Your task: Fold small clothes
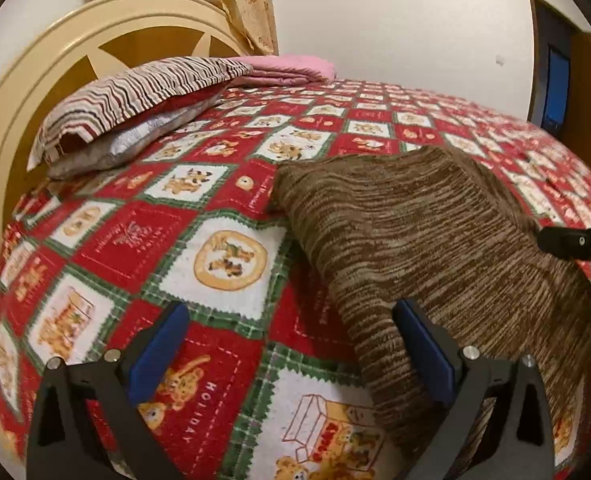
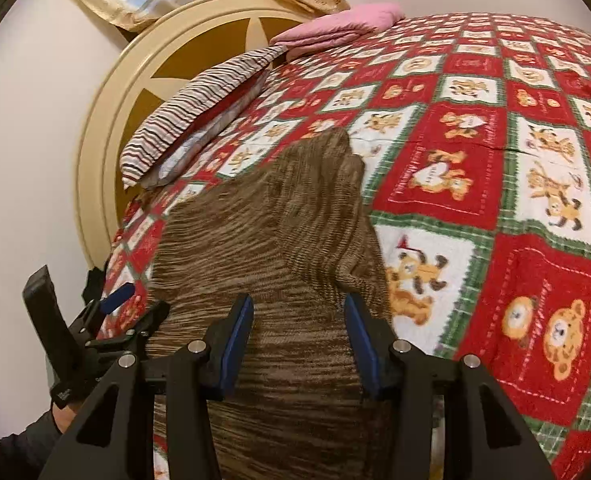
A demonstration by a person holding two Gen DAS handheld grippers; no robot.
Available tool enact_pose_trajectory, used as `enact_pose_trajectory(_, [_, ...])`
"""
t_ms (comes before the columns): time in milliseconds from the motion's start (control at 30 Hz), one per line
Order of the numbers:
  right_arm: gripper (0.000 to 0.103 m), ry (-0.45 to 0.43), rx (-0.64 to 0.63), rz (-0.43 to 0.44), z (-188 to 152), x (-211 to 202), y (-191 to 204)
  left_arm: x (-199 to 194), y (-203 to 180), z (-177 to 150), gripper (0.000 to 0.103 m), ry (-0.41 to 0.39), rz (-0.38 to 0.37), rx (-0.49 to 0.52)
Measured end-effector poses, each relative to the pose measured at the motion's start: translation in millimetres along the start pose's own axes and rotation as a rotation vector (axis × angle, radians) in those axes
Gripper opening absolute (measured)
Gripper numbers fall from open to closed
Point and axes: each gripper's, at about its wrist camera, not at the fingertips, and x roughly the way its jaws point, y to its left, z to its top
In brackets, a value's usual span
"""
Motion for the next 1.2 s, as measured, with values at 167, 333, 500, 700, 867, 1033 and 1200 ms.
enact_pose_trajectory(167, [0.050,-0.077,0.022,-0.077,-10,-26,20,-19,2,4,0.103,0.023,-0.003,-0.033])
enact_pose_trajectory(333, [0.062,-0.238,-0.095,-0.252,-20,-71,72,-59,-11,16,0.103,-0.077,-0.017,0.011])
enact_pose_trajectory(500, [0.063,-0.313,-0.164,-0.323,-28,-95,106,-79,-16,26,0.103,-0.120,-0.050,0.022])
enact_pose_trajectory(700, [0.063,-0.332,-0.167,-0.323,-34,-114,114,-95,-15,34,0.103,-0.162,-0.062,0.007])
enact_pose_trajectory(867, [0.063,-0.339,-0.171,-0.309,-39,-121,119,-98,-14,35,0.103,-0.170,-0.061,0.000])
enact_pose_trajectory(1033, [0.063,-0.340,-0.172,-0.302,-41,-122,121,-97,-14,35,0.103,-0.168,-0.057,0.000])
enact_pose_trajectory(1200, [0.063,-0.340,-0.159,-0.298,-44,-121,120,-97,-14,34,0.103,-0.166,-0.057,0.000])
